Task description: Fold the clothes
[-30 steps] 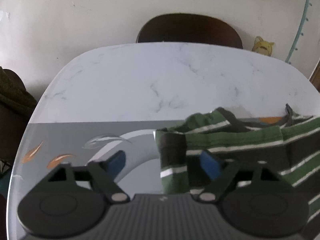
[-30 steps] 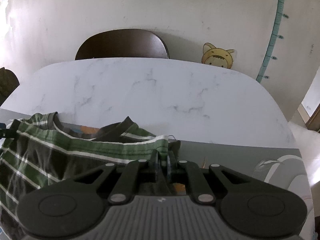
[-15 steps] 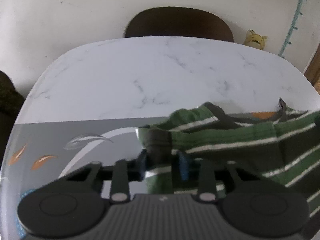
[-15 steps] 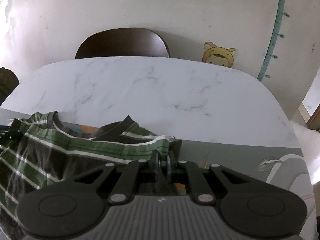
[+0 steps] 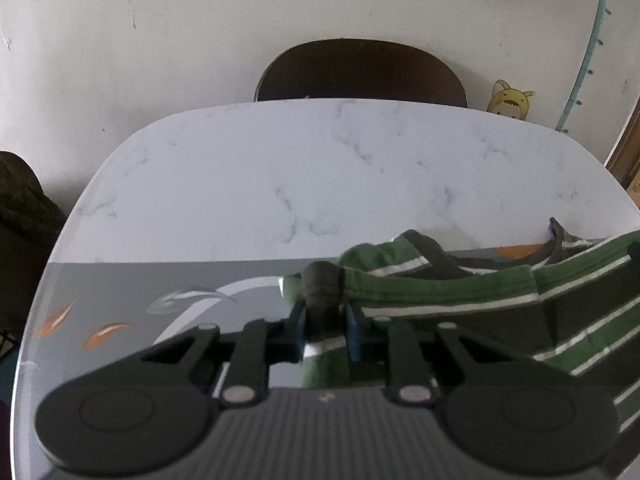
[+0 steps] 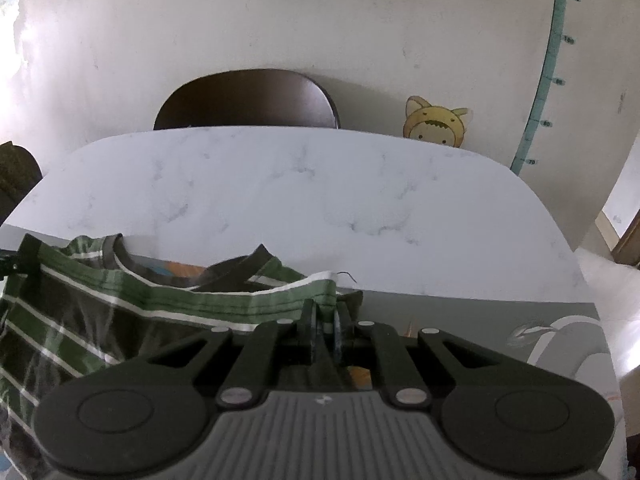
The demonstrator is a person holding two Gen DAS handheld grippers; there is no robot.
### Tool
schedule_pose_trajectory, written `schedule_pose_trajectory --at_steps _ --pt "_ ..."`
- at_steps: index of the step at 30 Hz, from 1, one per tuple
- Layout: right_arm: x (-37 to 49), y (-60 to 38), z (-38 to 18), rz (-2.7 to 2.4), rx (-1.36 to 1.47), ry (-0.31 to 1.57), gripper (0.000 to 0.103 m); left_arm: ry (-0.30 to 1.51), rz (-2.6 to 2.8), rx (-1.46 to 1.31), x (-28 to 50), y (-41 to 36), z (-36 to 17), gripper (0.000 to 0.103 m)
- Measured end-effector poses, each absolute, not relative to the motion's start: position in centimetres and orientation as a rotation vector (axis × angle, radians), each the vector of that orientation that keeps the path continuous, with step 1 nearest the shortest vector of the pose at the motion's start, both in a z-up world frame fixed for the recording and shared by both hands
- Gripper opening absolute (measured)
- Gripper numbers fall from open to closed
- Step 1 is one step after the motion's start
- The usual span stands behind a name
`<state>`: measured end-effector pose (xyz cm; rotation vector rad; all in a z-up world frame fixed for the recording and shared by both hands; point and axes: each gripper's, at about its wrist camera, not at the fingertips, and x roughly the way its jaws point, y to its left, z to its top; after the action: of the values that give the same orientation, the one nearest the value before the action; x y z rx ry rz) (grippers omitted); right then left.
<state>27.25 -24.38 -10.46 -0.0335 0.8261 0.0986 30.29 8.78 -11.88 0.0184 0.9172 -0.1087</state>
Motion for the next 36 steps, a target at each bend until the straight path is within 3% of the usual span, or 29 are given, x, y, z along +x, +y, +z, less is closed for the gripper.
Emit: schedule_pose_trajectory --at_steps 13,36 --pt "27.5 -24.2 -9.0 0.085 -0.041 0.792 0.007 0.903 -0.094 0.029 30.9 9.0 -10.8 0.018" --pt "30.2 -24.7 -13.1 0.031 -0.082 0.885 0.008 0.953 -0.183 0.100 31.2 4.9 -14.5 0.024"
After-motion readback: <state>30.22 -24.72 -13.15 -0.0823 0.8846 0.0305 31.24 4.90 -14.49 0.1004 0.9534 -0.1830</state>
